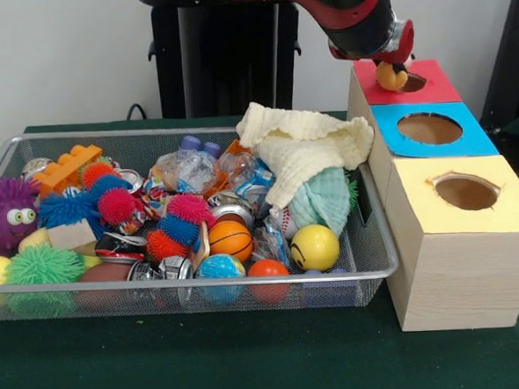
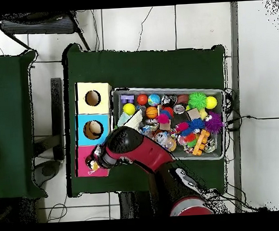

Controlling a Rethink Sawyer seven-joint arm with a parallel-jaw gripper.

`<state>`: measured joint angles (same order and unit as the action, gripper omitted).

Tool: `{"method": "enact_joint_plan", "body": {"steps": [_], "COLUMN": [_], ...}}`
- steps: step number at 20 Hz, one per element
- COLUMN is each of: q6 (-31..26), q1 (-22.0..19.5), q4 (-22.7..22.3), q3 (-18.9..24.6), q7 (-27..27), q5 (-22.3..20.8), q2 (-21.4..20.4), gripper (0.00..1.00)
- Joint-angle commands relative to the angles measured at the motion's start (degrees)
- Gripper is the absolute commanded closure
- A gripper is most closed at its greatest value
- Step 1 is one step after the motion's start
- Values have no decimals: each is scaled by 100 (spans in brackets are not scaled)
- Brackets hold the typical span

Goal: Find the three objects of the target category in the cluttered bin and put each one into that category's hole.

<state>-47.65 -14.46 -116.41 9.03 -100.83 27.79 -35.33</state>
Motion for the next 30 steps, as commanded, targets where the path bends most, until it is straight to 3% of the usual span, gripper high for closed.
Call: {"method": "enact_joint_plan", "body": {"steps": [1,6,20,30], "q6": [-1176,-1963,-561,-767], "q1": [136,224,246,298], "q4": [920,1234,1152,1686], "q3": [-71,-167,-22,-58], "q7": [-1619,-1827,-1108,-1196], "q5": [-283,-459,-65,-193], "q2": [373,528,1206,1583], "gripper": [100,100,100,100]}}
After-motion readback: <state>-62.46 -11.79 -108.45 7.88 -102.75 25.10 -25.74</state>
